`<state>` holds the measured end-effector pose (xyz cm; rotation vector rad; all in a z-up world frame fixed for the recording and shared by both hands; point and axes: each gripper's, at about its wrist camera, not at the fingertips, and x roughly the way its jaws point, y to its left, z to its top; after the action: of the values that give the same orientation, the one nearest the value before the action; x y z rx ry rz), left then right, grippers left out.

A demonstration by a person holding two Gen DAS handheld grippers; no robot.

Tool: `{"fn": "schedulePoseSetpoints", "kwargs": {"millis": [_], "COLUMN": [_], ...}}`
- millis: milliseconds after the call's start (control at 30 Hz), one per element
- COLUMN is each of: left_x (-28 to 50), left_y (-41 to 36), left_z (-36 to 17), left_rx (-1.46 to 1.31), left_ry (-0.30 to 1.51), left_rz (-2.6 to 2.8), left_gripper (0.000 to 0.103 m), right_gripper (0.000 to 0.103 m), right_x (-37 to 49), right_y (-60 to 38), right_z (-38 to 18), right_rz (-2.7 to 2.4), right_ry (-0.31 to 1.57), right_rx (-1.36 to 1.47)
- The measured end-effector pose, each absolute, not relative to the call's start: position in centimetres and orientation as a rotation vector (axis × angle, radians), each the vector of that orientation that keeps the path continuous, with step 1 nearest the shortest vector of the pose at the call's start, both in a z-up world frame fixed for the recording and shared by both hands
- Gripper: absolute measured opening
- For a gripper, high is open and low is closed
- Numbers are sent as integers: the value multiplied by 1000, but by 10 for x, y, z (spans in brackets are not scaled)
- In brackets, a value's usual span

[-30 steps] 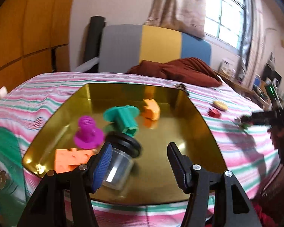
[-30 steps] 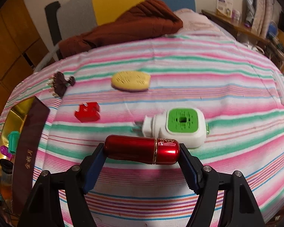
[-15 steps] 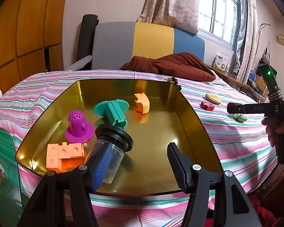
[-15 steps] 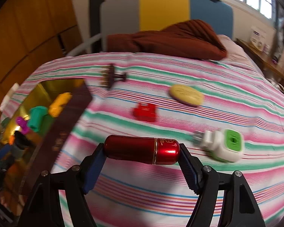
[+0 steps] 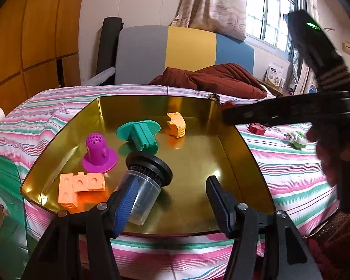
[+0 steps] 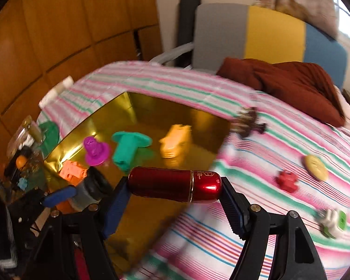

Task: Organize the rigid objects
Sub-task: 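Carry the red cylinder into the gold tray and open the right tool, then move the right tool to the white-green plug device and grasp it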

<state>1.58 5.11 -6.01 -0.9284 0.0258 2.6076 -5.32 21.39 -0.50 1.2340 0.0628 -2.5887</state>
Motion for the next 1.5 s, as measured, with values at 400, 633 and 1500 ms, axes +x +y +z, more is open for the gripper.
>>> {"fn": "schedulePoseSetpoints", "kwargs": {"millis": [400,633,1500], "left_x": [18,19,22], "left_y": [53,55,52], "left_z": [-59,-61,-61], "left_rx": [-916,-922,-913], "left_ry": [46,52,27], "left_rz": [2605,2603,2597], "left_gripper": [61,61,61], "right_gripper": [75,75,86], "right_x": [-92,-104,-71], "right_y": [161,153,221], "right_z": [-46,-56,9], "right_rz": [-2479,-2458,-2616], "right_ry": [149,187,-300], "right_rx": [1401,1441,1249]}}
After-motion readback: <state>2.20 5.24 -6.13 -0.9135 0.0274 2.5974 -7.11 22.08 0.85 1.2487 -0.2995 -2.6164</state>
